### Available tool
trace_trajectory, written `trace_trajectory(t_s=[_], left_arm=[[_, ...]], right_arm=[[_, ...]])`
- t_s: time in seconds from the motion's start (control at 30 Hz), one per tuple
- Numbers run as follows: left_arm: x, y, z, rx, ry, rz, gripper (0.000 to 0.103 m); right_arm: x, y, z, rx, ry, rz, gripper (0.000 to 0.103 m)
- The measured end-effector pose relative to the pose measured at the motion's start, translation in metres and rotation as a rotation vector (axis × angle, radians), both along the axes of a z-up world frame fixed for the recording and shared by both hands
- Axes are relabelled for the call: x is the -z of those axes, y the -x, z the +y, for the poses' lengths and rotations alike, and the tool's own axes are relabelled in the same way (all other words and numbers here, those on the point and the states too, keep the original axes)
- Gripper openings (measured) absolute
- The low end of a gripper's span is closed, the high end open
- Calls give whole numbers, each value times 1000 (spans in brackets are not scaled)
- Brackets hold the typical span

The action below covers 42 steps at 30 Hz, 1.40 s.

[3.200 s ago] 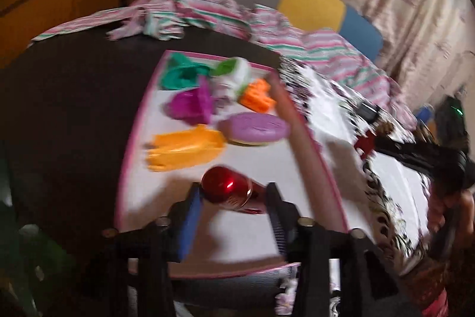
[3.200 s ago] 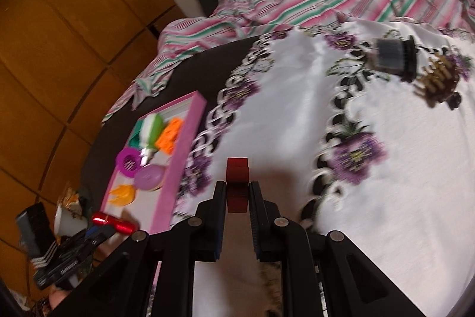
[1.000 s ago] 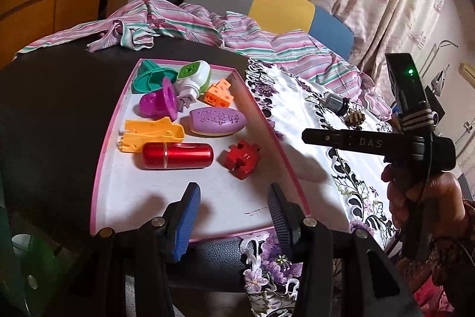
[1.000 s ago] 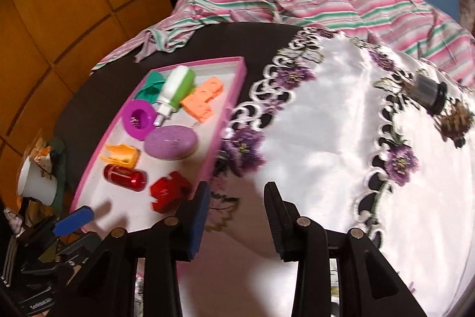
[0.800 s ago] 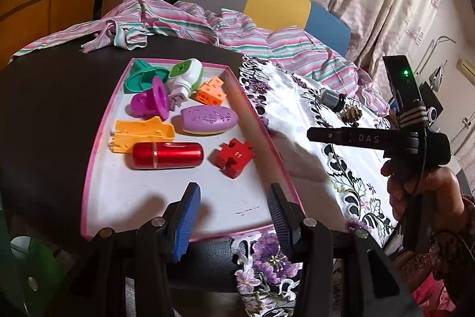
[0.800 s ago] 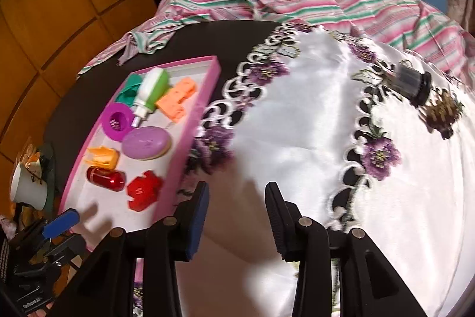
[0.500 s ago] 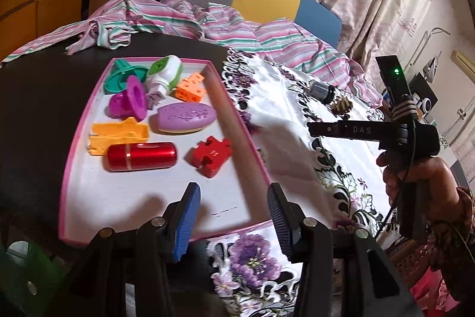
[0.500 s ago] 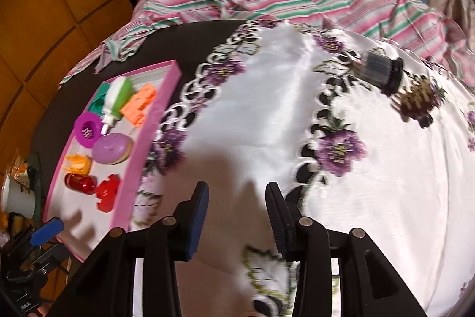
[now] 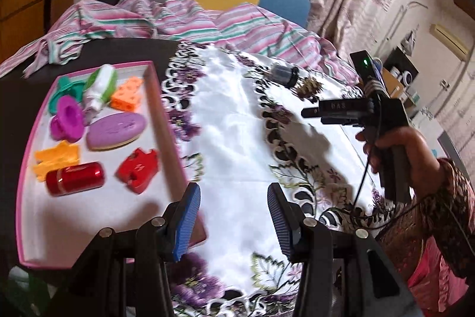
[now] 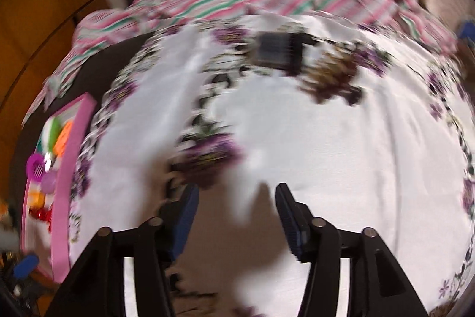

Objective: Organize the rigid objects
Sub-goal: 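Move both grippers out of the tray toward the brown peg toy and jar, then close the right gripper on the brown peg toy's body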

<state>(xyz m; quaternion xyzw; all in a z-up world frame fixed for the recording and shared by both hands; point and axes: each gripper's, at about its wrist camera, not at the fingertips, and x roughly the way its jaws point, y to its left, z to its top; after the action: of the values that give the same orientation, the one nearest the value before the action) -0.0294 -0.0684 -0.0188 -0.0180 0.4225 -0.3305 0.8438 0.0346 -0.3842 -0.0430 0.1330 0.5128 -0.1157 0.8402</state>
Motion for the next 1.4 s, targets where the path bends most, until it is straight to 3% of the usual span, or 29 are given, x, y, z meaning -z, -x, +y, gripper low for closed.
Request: trace_trajectory(t_s=[0.13, 0.2, 0.27, 0.37, 0.53, 0.63, 0.67, 0.87, 1.03, 1.4], left_arm=[[1, -2, -15, 33, -9, 8, 47], [2, -3, -22, 49, -15, 13, 47], [3, -5, -29, 61, -20, 19, 47], [4, -7, -37, 72, -29, 25, 47], [7, -12, -47, 80, -56, 32, 47], [11, -18, -54, 81, -63, 52, 47], [12, -20, -57, 82, -64, 58, 47], [8, -40, -92, 96, -30, 84, 48], [-4, -64, -146, 125, -47, 39, 65], [0, -144, -264, 121, -148, -14, 83]], right_arm=[[-8, -1, -47, 96, -15, -61, 70], [-15, -4, -67, 139, -27, -111, 88], [-19, -11, -88, 195, -47, -164, 93], [-15, -32, -113, 256, -82, -195, 93], [1, -58, -123, 264, -80, -198, 92], [13, -72, -125, 224, -64, -162, 80], [16, -72, -127, 210, -61, -150, 71], [18, -73, -127, 181, -49, -122, 68], [15, -62, -139, 258, -109, -97, 68], [5, -39, -171, 394, -93, -63, 68]])
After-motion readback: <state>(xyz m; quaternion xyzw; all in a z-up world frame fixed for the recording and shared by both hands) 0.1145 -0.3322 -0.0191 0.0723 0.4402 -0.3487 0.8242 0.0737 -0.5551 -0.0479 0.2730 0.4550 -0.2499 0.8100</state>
